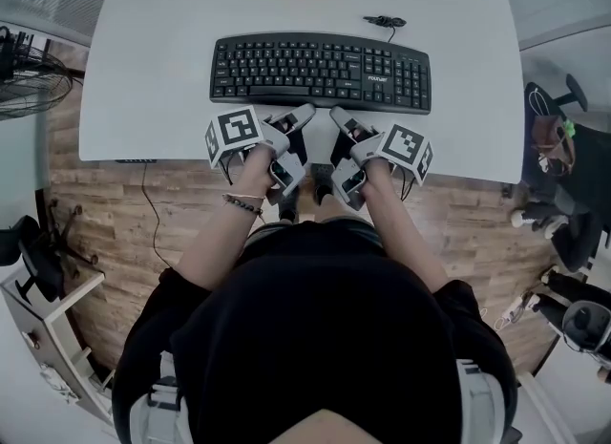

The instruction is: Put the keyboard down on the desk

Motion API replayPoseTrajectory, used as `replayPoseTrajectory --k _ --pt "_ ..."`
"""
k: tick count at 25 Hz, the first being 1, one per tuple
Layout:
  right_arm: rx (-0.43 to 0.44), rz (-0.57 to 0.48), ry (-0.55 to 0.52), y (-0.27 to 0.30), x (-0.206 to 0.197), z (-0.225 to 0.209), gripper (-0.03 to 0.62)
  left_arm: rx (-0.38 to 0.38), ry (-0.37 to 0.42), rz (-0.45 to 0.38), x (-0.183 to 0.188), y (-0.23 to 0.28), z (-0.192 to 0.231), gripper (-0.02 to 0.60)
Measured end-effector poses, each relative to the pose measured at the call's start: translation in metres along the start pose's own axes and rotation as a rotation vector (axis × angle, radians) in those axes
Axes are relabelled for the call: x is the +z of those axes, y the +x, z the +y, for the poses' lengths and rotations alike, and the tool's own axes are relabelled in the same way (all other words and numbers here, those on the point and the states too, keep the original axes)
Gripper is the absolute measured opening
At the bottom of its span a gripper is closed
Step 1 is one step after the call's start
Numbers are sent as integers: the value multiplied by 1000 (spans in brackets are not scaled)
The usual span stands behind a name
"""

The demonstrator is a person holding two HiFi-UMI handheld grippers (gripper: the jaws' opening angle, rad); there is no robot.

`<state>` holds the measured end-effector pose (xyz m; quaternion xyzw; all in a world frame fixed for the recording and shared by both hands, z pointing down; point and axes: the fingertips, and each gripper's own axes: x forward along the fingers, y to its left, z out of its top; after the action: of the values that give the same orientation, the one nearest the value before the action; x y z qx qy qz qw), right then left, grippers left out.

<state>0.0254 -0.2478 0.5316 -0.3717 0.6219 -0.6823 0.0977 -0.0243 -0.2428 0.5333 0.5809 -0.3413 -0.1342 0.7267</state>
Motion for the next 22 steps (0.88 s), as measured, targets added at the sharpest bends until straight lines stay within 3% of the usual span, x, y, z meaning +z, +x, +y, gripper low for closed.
replayPoseTrajectory --k 8,13,16,22 --pt "7 12 11 3 -6 -2 -11 1 33 -28 3 1 1 66" --pt "29 -15 -9 1 -4 6 -11 -8 108 -39 4 -1 -7 51" --pt "73 -54 -54 -2 -1 17 0 -14 173 -56 6 -3 -13 43" --pt "118 -157 -243 -15 9 46 2 -15 281 -96 8 -10 -24 35"
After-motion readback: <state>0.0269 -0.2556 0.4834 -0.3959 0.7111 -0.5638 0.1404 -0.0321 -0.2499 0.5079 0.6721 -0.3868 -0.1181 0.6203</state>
